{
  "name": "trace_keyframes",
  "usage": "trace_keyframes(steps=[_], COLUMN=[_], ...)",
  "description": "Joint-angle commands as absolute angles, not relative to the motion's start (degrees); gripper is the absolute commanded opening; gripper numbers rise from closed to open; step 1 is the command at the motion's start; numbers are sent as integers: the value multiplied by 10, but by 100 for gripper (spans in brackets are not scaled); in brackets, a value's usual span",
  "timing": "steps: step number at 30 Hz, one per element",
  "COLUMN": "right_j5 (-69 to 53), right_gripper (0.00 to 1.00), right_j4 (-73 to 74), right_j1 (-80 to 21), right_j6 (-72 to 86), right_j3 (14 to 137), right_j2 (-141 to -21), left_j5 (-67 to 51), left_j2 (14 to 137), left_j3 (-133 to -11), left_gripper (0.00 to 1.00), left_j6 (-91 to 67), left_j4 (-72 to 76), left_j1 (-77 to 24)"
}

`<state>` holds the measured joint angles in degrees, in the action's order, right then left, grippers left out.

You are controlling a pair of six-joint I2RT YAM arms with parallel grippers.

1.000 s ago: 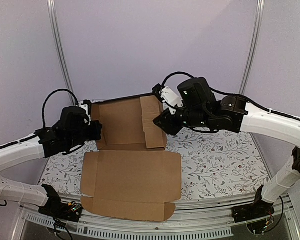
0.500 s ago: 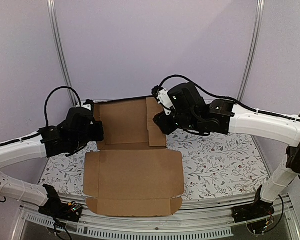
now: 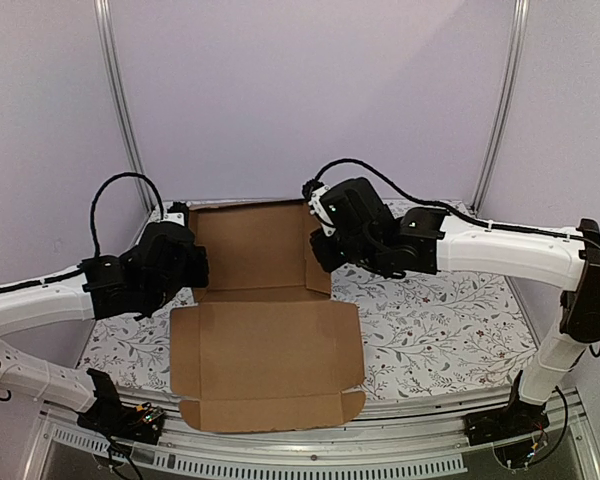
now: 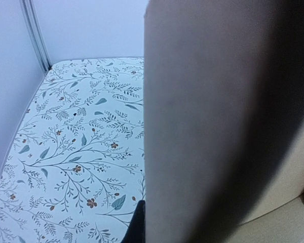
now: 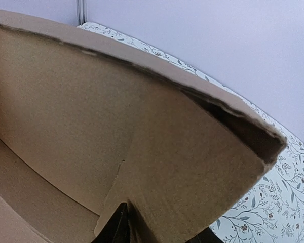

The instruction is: Fold the paper box

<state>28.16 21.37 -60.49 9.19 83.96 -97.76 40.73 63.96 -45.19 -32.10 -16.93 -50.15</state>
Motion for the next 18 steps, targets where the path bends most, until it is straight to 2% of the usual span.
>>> trace_keyframes(steps=[1,6,7,13,14,18], right_j5=[301,313,313,302,297,282], right_gripper=[27,2,0,0,2,19], right_j4=[191,190,189,178,173,160], right_j1=[-608,-608,-608,-608,-608,-608], right_j6=[98,98,98,108,111,127], right_j3=[848,846,846,844,842,834], right_j2=[-1004,-1011,-1012,-1015,-1014,-1016], left_j5=[379,383,383,386,388,394], left_j2=[641,643,642,640,639,640], left_j3=[-475,-477,-477,-480,-481,-482], left_gripper=[0,0,0,0,0,0], left_j6=[-322,-321,-322,-323,-323,-322], left_j4=[-148,-149,-148,-147,-147,-148], left_j1=[-531,-533,-533,-538,-539,-541])
